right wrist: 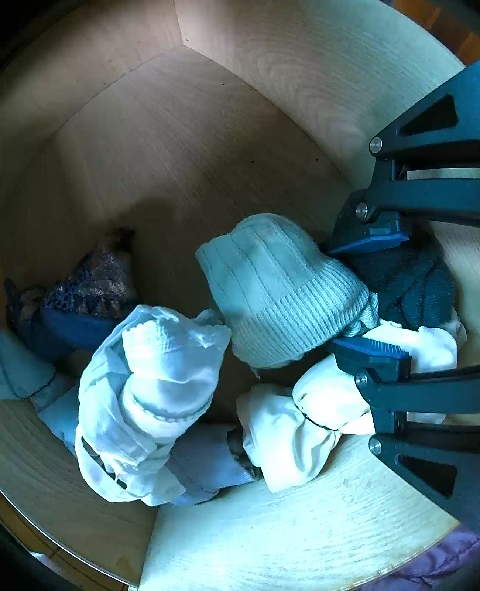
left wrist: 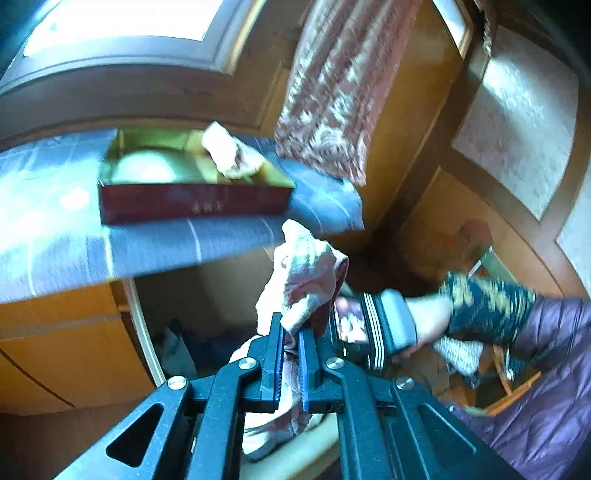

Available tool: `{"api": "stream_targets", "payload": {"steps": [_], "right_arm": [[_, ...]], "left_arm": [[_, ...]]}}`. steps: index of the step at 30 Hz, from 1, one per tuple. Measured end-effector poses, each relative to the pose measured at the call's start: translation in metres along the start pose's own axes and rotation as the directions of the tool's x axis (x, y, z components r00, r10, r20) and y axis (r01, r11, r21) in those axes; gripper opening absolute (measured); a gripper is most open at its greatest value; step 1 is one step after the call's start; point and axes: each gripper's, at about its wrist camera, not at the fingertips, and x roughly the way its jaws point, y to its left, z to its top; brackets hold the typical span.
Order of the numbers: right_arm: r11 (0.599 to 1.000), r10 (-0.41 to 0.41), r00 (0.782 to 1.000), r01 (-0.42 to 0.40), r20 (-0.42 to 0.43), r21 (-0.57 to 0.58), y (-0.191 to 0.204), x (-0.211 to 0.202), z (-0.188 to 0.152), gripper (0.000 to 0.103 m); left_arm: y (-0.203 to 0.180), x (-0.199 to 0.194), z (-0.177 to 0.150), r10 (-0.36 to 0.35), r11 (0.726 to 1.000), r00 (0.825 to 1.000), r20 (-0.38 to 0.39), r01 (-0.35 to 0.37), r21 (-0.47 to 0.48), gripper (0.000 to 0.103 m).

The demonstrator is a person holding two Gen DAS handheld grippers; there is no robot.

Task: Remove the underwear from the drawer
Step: 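Lift the pink-and-white garment out of the drawer with the left gripper, then lower the pink-and-white garment into the tin box and open the left gripper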

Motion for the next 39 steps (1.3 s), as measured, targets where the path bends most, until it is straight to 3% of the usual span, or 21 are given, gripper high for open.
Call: {"api": "stream_targets", "payload": {"steps": [6,12,19,27,32,39], "right_arm": [[1.0,-0.004,1.0,0.004,-0.002,0.007,0.004,0.002,0.0,0.039],[0.999,-0.029,0.999,0.031,-0.036,0.043,0.006,0.012,0.004,0.038],[0.991,-0.027,0.997,0.036,-0.073,0.129,0.006,0.022,0.01,0.037],[0.971,-0.01,0.997,0.028,-0.076,0.237,0.001,0.024,0.017,0.038],[0.968,-0.005,0.997,0.023,-0.073,0.248,0.0,0.024,0.018,0.038],[0.972,0.002,0.998,0.013,-0.066,0.233,-0.011,0.023,0.01,0.038]], "left_arm": [[0.017,-0.016,0.043,0.069,0.997,0.994,0.08,-0.066,-0.04,0.005],[0.039,-0.014,0.096,0.173,0.982,0.976,0.129,-0.161,-0.099,0.005],[0.065,0.006,0.14,0.2,0.968,0.97,0.14,-0.174,-0.182,0.005],[0.108,0.041,0.191,0.262,0.921,0.958,0.119,-0.212,-0.328,0.005],[0.138,0.082,0.215,0.299,0.893,0.953,0.056,-0.258,-0.367,0.006],[0.187,0.141,0.24,0.367,0.842,0.929,-0.045,-0.352,-0.409,0.006]]}}
